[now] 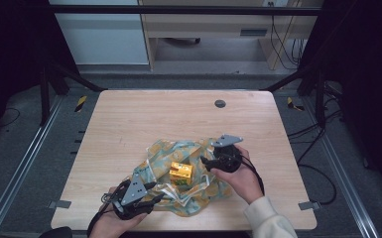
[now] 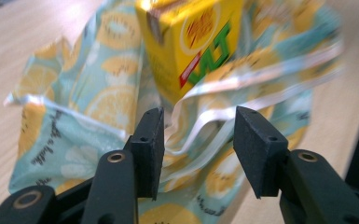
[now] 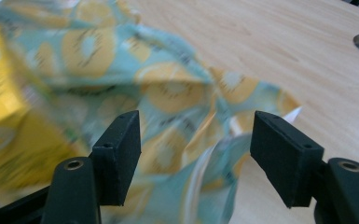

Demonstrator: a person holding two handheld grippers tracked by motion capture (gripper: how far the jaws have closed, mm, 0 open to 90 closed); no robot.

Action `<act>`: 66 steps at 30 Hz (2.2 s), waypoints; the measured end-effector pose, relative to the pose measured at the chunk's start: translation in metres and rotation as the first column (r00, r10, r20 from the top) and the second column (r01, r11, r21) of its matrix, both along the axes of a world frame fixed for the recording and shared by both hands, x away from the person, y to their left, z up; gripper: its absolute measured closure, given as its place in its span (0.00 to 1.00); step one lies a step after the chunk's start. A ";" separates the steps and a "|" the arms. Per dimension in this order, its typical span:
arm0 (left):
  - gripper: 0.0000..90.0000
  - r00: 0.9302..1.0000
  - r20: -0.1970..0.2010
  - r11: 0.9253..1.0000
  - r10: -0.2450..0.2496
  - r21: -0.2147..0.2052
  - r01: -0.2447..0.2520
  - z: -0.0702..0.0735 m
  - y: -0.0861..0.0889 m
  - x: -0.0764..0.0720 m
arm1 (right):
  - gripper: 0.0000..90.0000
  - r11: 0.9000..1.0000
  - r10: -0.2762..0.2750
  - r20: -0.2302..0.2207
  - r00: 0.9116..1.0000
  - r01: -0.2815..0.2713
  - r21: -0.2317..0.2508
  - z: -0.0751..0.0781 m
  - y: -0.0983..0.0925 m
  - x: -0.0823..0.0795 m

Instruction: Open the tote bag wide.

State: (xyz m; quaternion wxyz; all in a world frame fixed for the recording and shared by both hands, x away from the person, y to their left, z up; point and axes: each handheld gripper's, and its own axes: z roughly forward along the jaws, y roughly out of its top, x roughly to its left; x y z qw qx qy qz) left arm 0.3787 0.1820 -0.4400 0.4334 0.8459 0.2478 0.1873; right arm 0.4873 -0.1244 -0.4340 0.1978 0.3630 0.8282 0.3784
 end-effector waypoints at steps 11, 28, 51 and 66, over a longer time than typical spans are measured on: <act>0.61 0.992 -0.020 0.985 0.126 0.123 -0.122 -0.014 -0.004 0.052 | 0.36 0.992 0.097 -0.046 0.994 -0.100 -0.077 -0.026 0.000 -0.039; 0.58 0.986 -0.051 0.942 0.158 0.306 -0.135 -0.040 -0.001 0.050 | 0.47 0.978 0.134 -0.067 0.989 -0.143 -0.149 -0.050 -0.007 -0.061; 0.20 0.965 0.023 0.965 0.262 0.003 -0.262 0.003 0.031 0.033 | 0.18 0.991 -0.073 0.123 0.990 0.058 0.119 -0.003 -0.064 -0.074; 0.16 0.912 0.024 0.912 0.410 -0.037 -0.409 0.009 0.084 0.050 | 0.15 0.952 -0.267 0.095 0.959 0.246 0.183 -0.004 -0.109 -0.065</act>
